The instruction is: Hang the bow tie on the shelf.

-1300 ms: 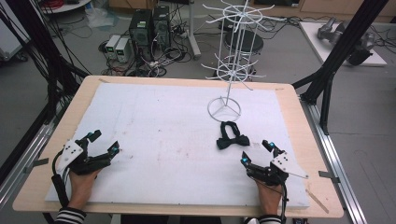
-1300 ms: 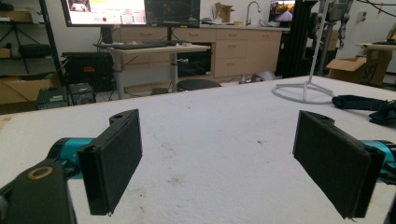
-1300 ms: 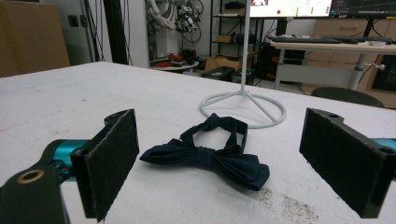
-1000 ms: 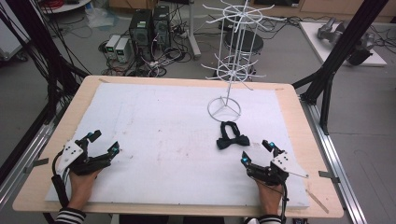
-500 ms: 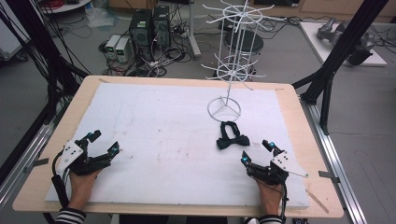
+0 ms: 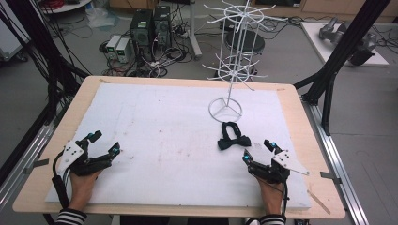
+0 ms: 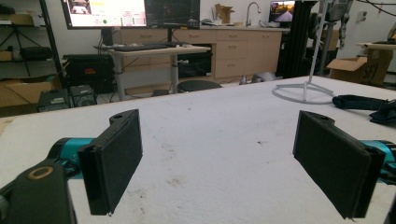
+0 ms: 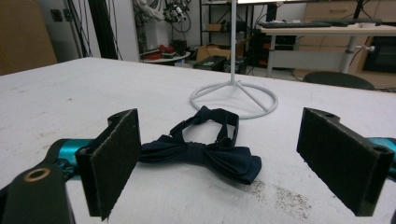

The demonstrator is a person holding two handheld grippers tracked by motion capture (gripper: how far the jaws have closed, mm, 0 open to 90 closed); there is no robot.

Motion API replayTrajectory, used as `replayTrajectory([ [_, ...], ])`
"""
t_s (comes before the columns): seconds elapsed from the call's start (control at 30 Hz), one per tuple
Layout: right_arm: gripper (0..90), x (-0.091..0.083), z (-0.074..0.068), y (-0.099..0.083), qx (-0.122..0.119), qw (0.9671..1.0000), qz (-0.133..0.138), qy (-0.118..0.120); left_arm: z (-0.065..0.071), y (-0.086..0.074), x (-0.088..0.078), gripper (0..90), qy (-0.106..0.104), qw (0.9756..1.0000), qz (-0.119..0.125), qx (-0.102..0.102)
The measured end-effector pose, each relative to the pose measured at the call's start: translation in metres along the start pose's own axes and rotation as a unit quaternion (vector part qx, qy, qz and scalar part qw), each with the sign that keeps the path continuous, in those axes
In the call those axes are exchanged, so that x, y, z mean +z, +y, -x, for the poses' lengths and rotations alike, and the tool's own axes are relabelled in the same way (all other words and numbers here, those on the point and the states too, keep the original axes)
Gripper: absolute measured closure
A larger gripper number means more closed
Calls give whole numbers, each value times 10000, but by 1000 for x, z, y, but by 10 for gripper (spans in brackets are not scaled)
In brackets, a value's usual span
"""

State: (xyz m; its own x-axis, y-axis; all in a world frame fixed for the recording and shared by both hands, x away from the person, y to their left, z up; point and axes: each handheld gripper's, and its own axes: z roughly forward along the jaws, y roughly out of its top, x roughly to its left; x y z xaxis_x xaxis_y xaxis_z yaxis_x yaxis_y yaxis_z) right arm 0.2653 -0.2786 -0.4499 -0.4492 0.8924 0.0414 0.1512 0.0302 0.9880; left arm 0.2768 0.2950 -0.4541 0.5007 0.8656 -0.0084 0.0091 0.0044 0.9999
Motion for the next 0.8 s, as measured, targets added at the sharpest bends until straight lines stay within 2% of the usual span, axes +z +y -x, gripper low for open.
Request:
replayTrajectory([
  [0.27, 118, 7, 3, 21, 184, 9996, -224, -8, 0, 0, 0, 161, 5, 10000, -14, -2],
  [0.43, 118, 12, 4, 36, 318, 9991, -276, 96, 0, 0, 0, 159, -2, 10000, -9, 2],
  [0.57, 118, 18, 4, 44, 226, 9987, -440, 130, -1, 0, 0, 159, -5, 10000, -12, -1],
  [0.63, 118, 22, 3, 49, 154, 9981, -553, 226, -1, 0, 0, 159, 0, 10000, -11, -7],
  [0.8, 118, 32, 3, 54, 152, 9958, -848, 292, -1, 0, 0, 158, -1, 10000, -14, -7],
])
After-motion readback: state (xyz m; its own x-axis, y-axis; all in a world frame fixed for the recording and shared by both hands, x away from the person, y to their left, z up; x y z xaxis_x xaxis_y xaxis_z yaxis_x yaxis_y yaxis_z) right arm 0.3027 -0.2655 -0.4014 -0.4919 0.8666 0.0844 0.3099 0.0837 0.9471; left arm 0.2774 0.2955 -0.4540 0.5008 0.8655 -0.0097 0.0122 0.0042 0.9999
